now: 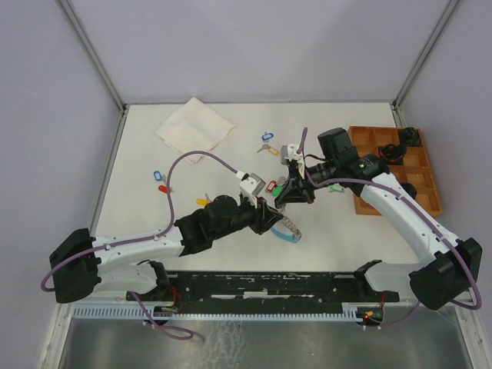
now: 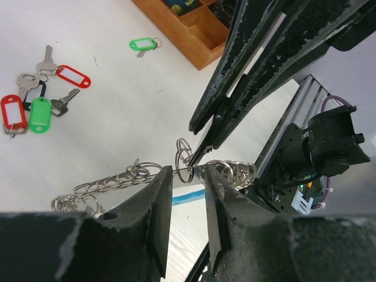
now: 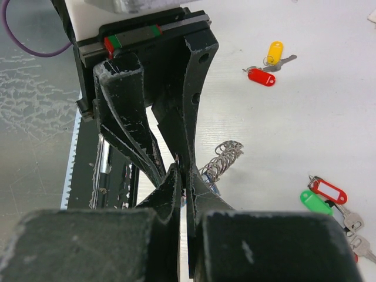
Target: Remove the keys from the keyring
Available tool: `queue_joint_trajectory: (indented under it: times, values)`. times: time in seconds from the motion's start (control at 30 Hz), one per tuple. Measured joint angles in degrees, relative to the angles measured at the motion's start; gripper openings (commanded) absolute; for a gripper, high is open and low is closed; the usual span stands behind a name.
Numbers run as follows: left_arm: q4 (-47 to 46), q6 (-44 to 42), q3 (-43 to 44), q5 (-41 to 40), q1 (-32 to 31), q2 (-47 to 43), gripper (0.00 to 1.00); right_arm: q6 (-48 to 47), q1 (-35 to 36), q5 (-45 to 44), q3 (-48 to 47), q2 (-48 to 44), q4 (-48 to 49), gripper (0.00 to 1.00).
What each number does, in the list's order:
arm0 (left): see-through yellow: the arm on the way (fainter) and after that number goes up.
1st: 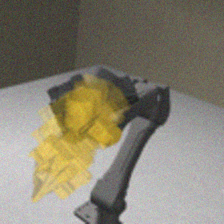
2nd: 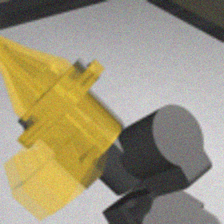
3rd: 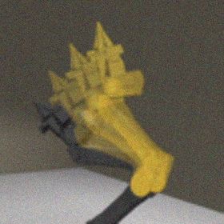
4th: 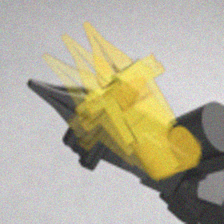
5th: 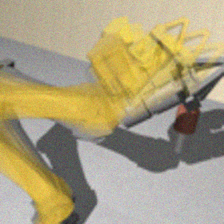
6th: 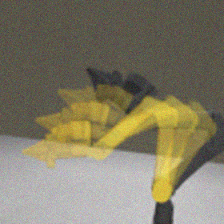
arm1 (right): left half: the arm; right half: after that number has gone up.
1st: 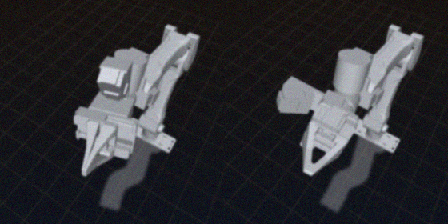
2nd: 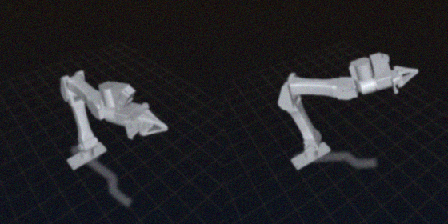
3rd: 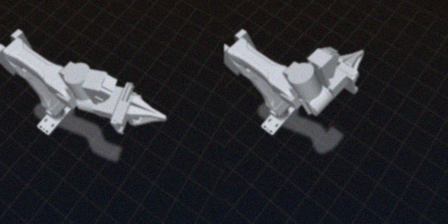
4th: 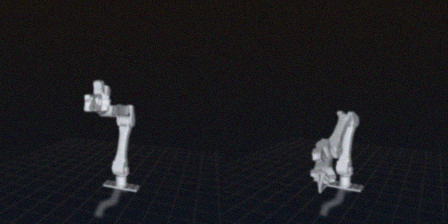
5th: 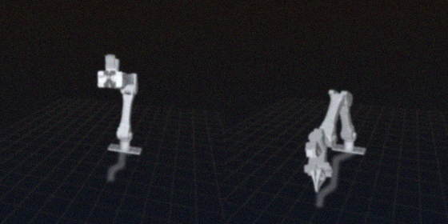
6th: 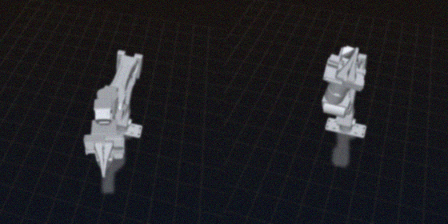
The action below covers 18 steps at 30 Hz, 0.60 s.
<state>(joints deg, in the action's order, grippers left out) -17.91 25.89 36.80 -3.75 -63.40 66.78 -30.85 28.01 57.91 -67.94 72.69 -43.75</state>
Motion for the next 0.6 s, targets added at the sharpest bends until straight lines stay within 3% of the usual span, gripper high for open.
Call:
queue_joint_trajectory:
  times: [0.43, 0.6]
  values:
    - [2.25, -0.09, 1.29, -2.51, -0.07, 1.01, 0.26, 0.0, 0.0, 0.0, 0.07, 0.0, 0.0, 0.01]
    - [2.49, -1.16, 1.84, -3.26, -0.11, 1.18, 0.1, -0.02, 0.0, 0.02, 0.07, 0.0, 0.02, 0.01]
